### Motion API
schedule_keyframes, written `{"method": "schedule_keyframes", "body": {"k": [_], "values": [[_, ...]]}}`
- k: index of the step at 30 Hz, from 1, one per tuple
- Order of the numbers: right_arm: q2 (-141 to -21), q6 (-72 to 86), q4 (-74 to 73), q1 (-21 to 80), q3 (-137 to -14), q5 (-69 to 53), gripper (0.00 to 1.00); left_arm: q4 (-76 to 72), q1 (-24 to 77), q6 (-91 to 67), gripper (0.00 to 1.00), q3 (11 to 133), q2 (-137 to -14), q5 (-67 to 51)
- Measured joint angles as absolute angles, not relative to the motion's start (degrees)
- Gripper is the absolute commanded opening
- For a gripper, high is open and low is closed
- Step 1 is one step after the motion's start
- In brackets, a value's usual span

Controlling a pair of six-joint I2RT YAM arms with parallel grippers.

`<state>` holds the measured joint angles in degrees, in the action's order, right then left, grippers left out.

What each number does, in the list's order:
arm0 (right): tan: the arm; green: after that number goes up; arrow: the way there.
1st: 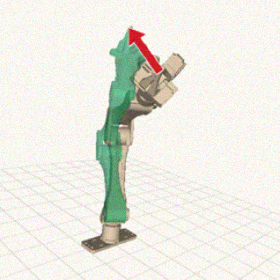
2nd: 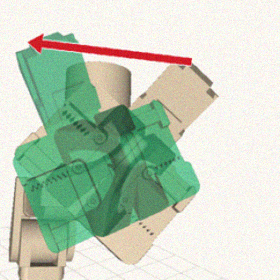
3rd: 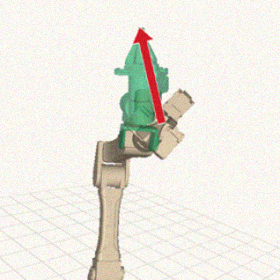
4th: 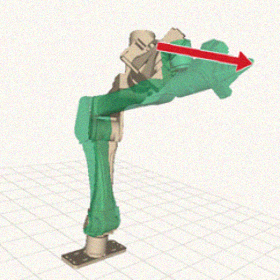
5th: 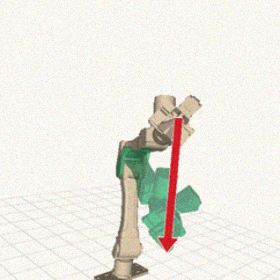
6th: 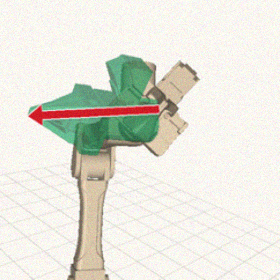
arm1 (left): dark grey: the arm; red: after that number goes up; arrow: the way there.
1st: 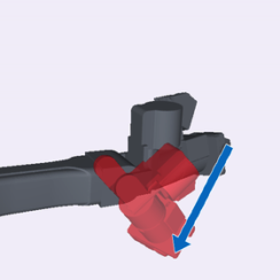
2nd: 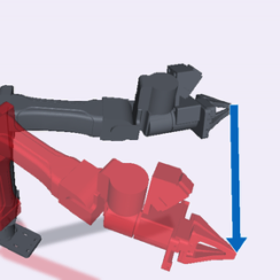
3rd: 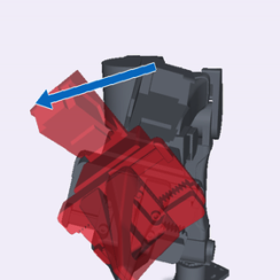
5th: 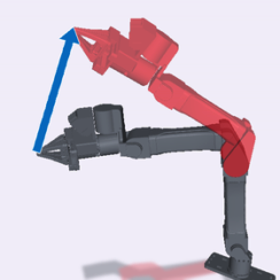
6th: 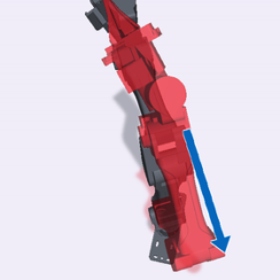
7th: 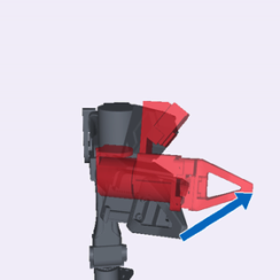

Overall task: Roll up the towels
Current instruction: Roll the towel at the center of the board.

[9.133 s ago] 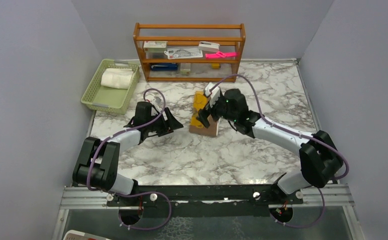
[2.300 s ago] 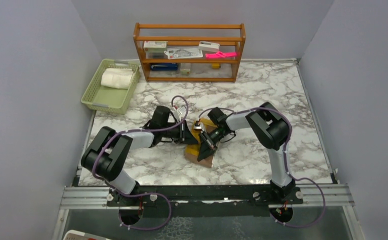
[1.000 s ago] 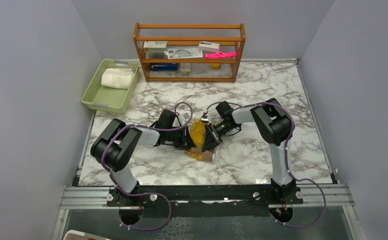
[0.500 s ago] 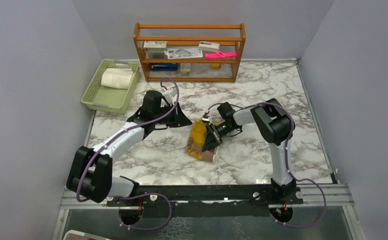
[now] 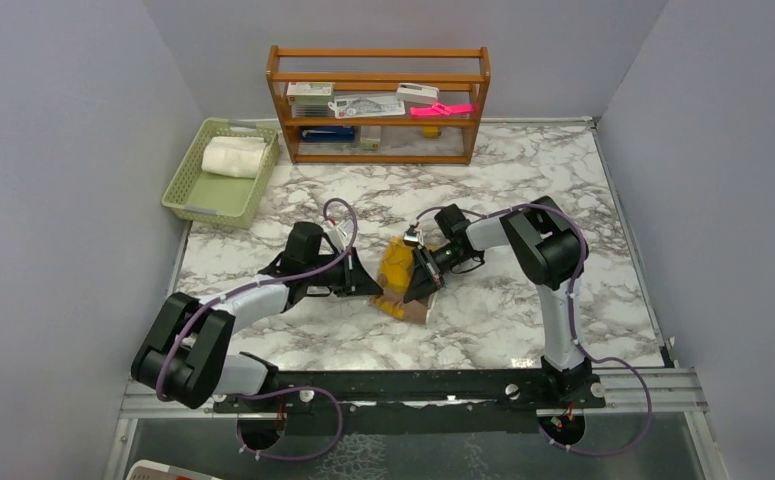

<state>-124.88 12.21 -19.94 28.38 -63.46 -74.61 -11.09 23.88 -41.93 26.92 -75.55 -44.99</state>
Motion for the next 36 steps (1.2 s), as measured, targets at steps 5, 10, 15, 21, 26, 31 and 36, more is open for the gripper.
{"method": "schedule_keyframes", "body": {"k": [5,10,15,21,26,31,36], "values": [[-124.9,12.2,-20.0,28.4,-63.5,-74.6,0.01,-16.5,24.6,-44.1,0.0,27.4,-78.4,-45.3],[-125.0,12.2,-19.9,28.4,-63.5,-74.7,0.01,-21.1,28.2,-46.5,0.0,27.8,-81.6,-46.7],[-125.1,12.2,-20.0,28.4,-63.5,-74.7,0.01,-23.5,31.3,-48.2,0.0,27.8,-82.3,-47.5],[-125.2,12.2,-20.1,28.4,-63.6,-74.9,0.01,-24.7,31.6,-48.8,0.0,27.8,-82.4,-47.5],[-125.2,12.2,-20.2,28.4,-63.6,-74.9,0.01,-25.5,31.6,-48.4,0.0,27.8,-84.6,-45.3],[-125.2,12.1,-20.3,28.4,-63.6,-74.9,0.01,-25.9,31.6,-47.6,0.0,27.8,-89.4,-39.7],[-125.2,12.0,-20.4,28.4,-63.7,-74.9,0.01,-27.9,31.6,-47.5,0.0,27.4,-91.5,-37.2]]}}
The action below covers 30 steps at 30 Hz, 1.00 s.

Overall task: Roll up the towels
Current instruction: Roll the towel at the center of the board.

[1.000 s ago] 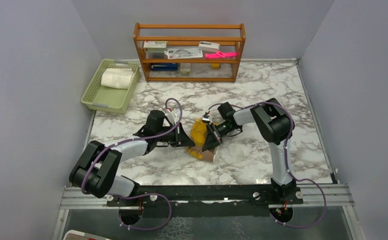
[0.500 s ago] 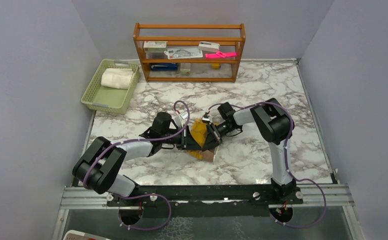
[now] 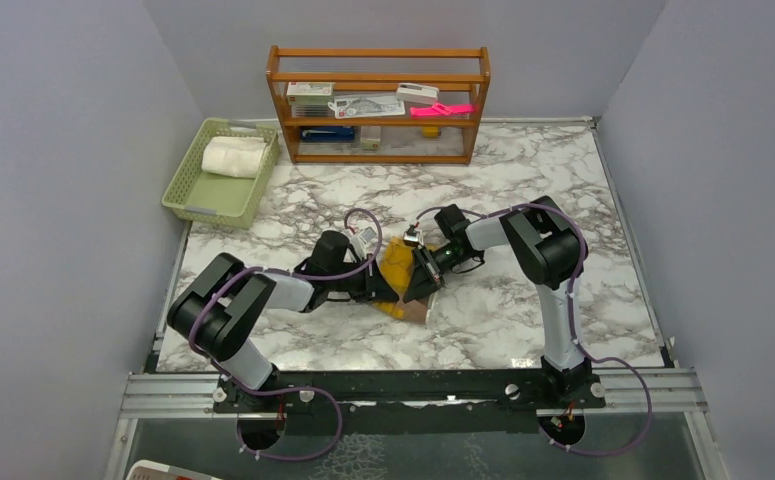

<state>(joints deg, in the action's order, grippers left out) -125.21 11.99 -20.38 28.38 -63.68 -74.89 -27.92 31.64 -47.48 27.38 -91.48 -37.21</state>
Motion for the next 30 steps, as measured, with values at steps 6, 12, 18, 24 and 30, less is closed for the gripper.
{"method": "schedule_keyframes", "body": {"k": [6,12,18,24,30], "values": [[-125.2,11.9,-20.5,28.4,-63.7,-74.9,0.01,-31.6,31.6,-47.4,0.0,25.2,-92.5,-36.2],[-125.2,11.9,-20.6,28.4,-63.7,-74.8,0.01,-35.0,31.9,-47.4,0.0,24.3,-93.7,-35.6],[-125.2,11.8,-20.8,28.4,-63.8,-74.5,0.01,-38.2,31.9,-48.0,0.0,24.1,-95.8,-36.0],[-124.8,11.7,-21.0,28.4,-63.8,-73.3,0.1,-40.5,31.9,-48.7,0.0,23.5,-97.2,-36.6],[-121.4,12.2,-21.7,28.5,-62.5,-66.6,0.28,-42.1,31.9,-49.4,0.0,23.5,-98.2,-36.6]]}}
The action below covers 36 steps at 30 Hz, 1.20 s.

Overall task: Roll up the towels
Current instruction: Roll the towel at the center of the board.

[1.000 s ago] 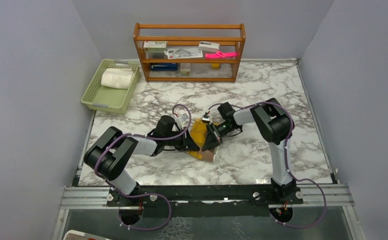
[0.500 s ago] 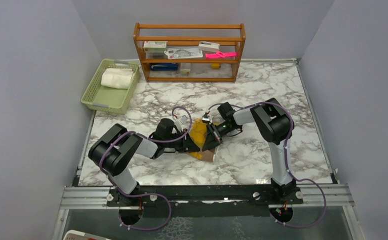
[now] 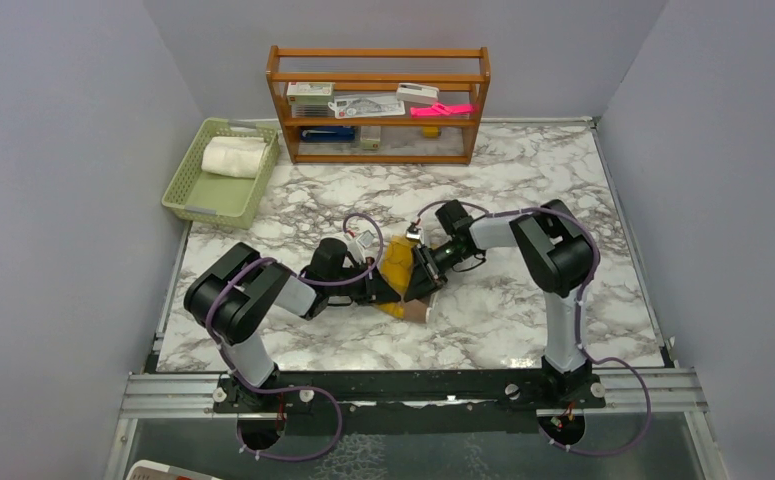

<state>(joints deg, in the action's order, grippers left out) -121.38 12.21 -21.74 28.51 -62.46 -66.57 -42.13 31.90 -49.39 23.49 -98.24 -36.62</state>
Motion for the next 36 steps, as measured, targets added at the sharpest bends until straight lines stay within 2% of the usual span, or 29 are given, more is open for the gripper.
{"method": "schedule_keyframes", "body": {"k": [4,9,17,20,21,25,36], "values": [[-116.2,12.2,-23.2,28.5,-62.4,-59.6,0.41,-43.1,31.9,-49.7,0.0,23.5,-99.1,-36.7],[-109.8,11.9,-22.9,28.5,-61.6,-50.5,0.41,-44.0,31.9,-50.1,0.0,23.5,-99.5,-36.8],[-96.1,8.4,-22.8,31.9,-59.9,-36.6,0.2,-44.3,31.9,-50.5,0.0,23.4,-99.6,-36.8],[-93.8,7.6,-22.6,37.5,-59.9,-34.8,0.04,-44.3,31.9,-50.5,0.0,23.4,-99.8,-36.8],[-93.8,7.7,-22.5,39.0,-59.9,-34.7,0.01,-44.3,31.9,-50.5,0.0,23.4,-99.8,-36.8],[-94.5,8.7,-21.0,42.1,-57.0,-34.7,0.01,-44.4,31.9,-50.7,0.0,23.4,-99.8,-36.8],[-97.8,12.7,-15.8,41.3,-49.1,-34.6,0.01,-44.8,31.9,-50.9,0.0,23.3,-100.2,-36.8]]}}
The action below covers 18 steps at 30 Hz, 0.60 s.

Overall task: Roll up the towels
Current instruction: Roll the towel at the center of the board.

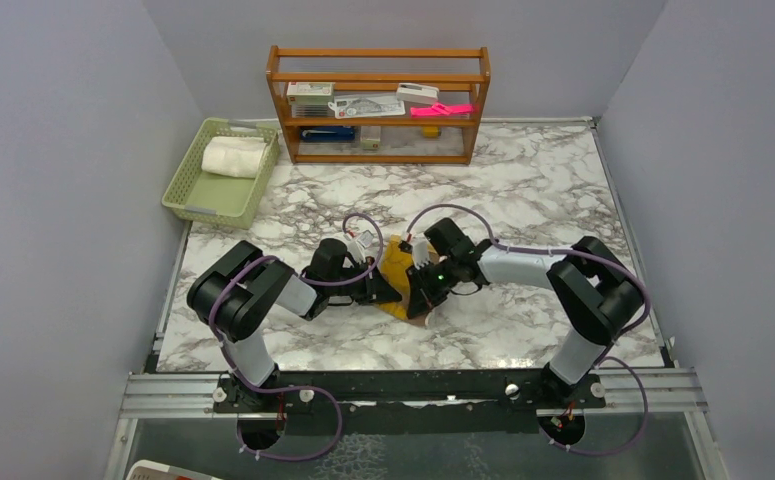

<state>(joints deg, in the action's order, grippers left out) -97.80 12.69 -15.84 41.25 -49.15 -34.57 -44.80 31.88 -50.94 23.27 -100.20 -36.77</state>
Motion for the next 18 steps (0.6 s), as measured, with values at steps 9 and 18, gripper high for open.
{"method": "schedule_keyframes", "body": {"k": [9,18], "values": [[-97.9,17.9,-9.7,34.9,-43.7,-40.6,0.01,-45.5,31.9,-51.2,0.0,23.5,-100.2,-36.6],[-95.7,18.2,-11.6,33.8,-43.0,-39.0,0.04,-46.0,32.0,-51.4,0.0,23.6,-100.6,-36.6]]}}
